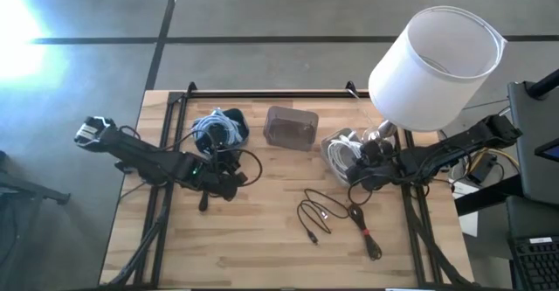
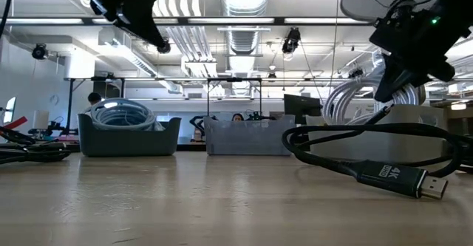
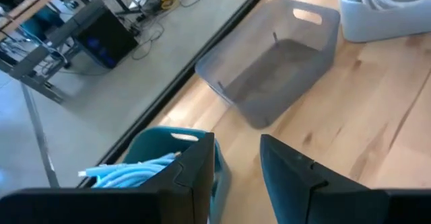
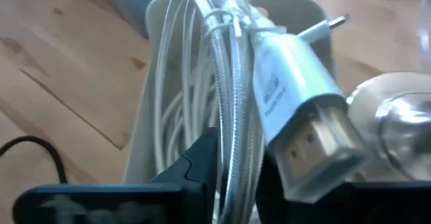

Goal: Pick & Place USB Port
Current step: Put the white HDMI cable into the gray bin, then put the top left black charger cable into the black bin

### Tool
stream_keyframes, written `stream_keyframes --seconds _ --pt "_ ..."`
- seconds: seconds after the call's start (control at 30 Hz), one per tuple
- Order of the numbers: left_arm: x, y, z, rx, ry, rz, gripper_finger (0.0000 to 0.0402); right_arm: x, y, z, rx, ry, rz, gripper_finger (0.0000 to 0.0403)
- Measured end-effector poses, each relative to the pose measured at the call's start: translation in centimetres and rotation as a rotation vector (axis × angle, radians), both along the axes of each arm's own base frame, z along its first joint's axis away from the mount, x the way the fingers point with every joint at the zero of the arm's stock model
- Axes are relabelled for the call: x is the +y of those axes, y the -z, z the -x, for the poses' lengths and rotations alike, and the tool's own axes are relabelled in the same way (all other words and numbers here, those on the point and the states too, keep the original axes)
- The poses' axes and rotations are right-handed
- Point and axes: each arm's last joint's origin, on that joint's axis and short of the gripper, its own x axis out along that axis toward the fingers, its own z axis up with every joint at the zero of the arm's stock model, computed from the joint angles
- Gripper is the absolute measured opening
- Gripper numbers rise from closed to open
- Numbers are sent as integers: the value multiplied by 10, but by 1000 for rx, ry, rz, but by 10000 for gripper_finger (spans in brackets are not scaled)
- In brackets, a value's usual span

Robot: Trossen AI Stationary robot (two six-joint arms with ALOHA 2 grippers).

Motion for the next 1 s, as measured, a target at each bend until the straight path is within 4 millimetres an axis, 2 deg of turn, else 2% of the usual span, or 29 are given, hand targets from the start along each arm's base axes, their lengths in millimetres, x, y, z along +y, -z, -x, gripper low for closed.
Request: stream_keyframes --seconds 0.37,0.57,0.77,0.9,1.0 --pt "1 11 2 34 9 8 124 -2 -37 13 215 -19 -8 124" --pt "0 16 3 51 25 49 124 -2 -43 12 239 -69 -2 133" --pt "-4 20 3 41 49 264 122 5 -44 3 207 -157 -65 134" --pt "-8 24 6 120 94 434 122 10 -46 -4 170 -252 -80 140" --pt "-7 28 13 173 55 478 121 14 -48 -8 128 -296 -88 146"
